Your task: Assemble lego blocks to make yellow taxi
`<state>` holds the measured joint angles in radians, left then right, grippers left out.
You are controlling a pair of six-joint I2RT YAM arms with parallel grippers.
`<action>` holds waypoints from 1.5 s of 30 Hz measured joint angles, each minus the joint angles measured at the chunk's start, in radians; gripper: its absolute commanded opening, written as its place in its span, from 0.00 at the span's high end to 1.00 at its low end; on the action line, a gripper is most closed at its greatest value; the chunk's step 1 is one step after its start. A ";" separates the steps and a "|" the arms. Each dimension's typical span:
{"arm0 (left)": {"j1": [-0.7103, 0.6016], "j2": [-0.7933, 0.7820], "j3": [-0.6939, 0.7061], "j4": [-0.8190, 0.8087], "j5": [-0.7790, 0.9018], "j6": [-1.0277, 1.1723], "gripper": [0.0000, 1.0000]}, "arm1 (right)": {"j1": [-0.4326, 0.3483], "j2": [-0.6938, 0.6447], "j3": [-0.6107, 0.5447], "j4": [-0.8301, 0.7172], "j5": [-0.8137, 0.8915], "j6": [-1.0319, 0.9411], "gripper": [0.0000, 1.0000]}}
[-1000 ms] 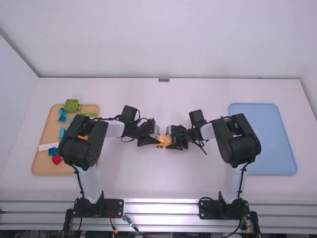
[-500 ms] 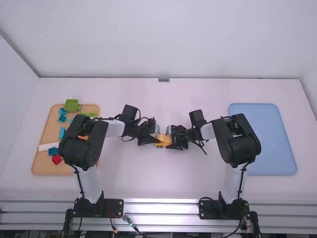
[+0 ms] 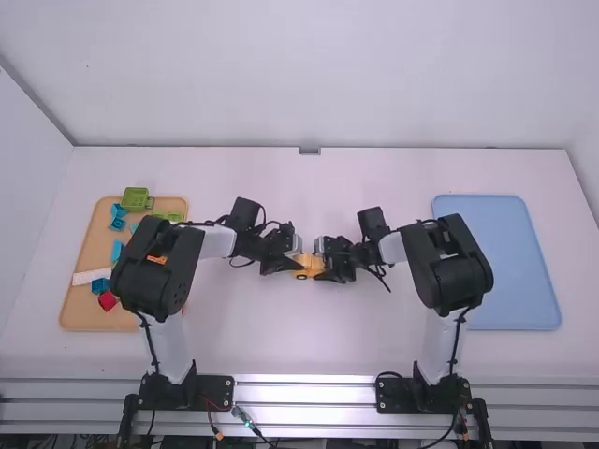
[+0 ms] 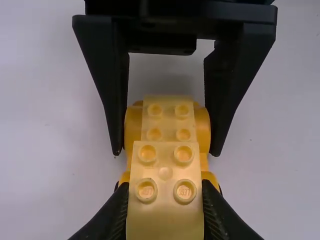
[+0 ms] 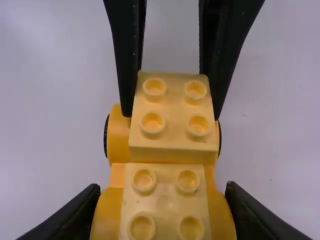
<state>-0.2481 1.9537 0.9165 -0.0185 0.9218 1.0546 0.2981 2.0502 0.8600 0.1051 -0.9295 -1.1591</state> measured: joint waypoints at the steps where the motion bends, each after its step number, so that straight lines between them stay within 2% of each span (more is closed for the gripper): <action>1: 0.000 0.000 0.000 0.000 0.000 0.000 0.91 | 0.000 0.000 0.000 -0.001 0.000 0.000 0.42; 4: 0.000 0.000 0.000 -0.003 0.000 0.000 0.88 | 0.000 0.000 0.000 -0.001 0.000 0.000 0.41; 7: 0.000 0.000 0.000 -0.003 0.001 0.000 0.77 | 0.000 0.000 0.000 0.000 0.000 0.000 0.42; 12: 0.000 0.000 0.000 -0.003 -0.001 0.000 0.70 | 0.000 0.000 0.000 0.000 0.000 0.000 0.42; 15: -0.001 -0.001 0.000 -0.003 -0.003 0.000 0.69 | 0.000 0.000 0.000 -0.001 0.000 -0.001 0.42; 20: -0.003 -0.001 0.001 -0.004 -0.005 0.000 0.63 | 0.000 0.000 0.000 0.000 0.000 0.000 0.42; 21: -0.005 -0.001 0.001 -0.004 -0.005 0.000 0.62 | 0.000 0.000 0.000 0.000 0.000 0.000 0.38; 23: -0.010 -0.001 0.001 -0.004 -0.005 0.000 0.62 | 0.001 0.000 0.000 0.000 0.001 0.000 0.38; 30: -0.031 -0.001 0.001 -0.011 -0.008 0.001 0.33 | 0.006 0.000 0.000 0.003 0.002 0.001 0.38; 33: -0.032 0.000 0.000 -0.019 -0.039 -0.002 0.28 | 0.010 0.000 0.000 -0.001 -0.001 0.000 0.38; 35: -0.031 0.001 -0.005 -0.023 -0.066 -0.009 0.16 | 0.011 0.000 0.000 -0.002 -0.002 0.000 0.38; 39: -0.031 0.001 -0.014 -0.018 -0.098 -0.026 0.09 | 0.011 0.000 0.000 -0.001 -0.001 0.000 0.38; 45: -0.030 -0.022 -0.014 -0.011 -0.139 -0.065 0.08 | 0.011 0.000 0.000 -0.001 -0.001 0.002 0.38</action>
<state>-0.2783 1.9320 0.9020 -0.0296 0.7830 0.9897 0.3092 2.0506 0.8600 0.1043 -0.9306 -1.1572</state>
